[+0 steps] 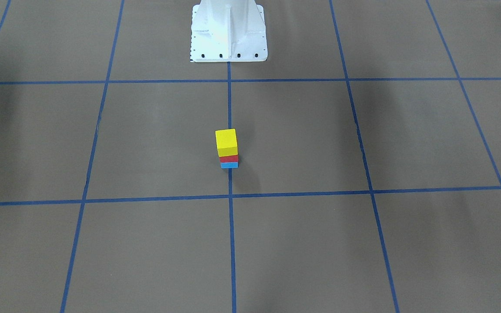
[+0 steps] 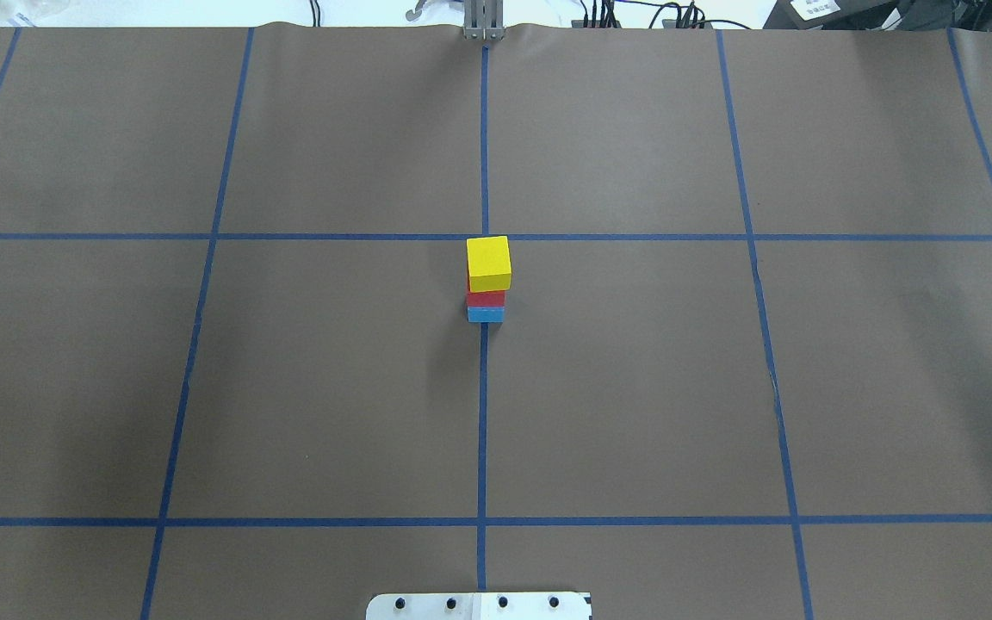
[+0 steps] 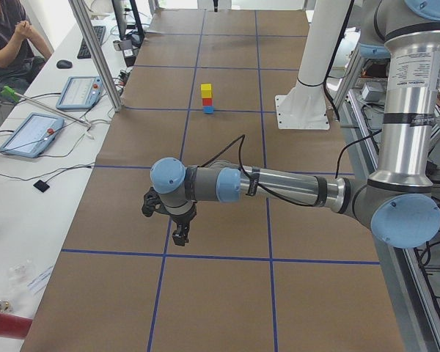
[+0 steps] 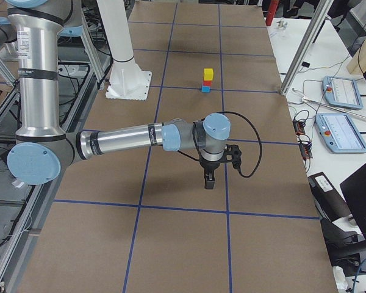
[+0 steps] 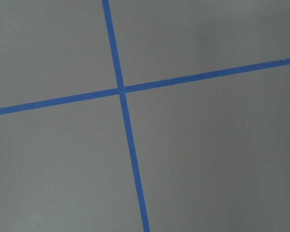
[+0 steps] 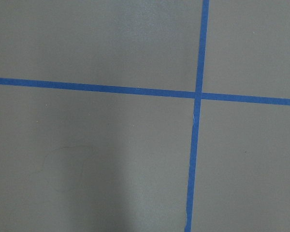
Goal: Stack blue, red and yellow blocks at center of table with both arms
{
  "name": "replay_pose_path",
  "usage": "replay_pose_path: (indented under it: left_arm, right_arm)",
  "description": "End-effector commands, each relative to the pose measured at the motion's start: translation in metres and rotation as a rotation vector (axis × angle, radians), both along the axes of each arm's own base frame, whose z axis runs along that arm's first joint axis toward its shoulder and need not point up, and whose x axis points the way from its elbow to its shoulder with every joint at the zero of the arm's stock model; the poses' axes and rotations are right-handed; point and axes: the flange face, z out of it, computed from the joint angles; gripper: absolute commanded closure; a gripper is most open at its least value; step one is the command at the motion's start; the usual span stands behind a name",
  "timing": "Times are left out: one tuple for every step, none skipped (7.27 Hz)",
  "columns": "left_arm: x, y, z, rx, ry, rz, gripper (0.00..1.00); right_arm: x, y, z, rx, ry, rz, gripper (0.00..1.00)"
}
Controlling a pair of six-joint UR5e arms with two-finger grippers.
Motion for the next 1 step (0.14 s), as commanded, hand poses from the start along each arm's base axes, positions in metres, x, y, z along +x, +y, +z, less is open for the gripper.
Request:
replay_pose_path:
  left_arm:
    - [0.0003, -0.0014, -0.0046, 0.011, -0.002, 0.001, 0.0]
  right_arm:
    - [-0.0007, -0.0019, -0.0051, 0.009, -0.004, 0.004, 0.0]
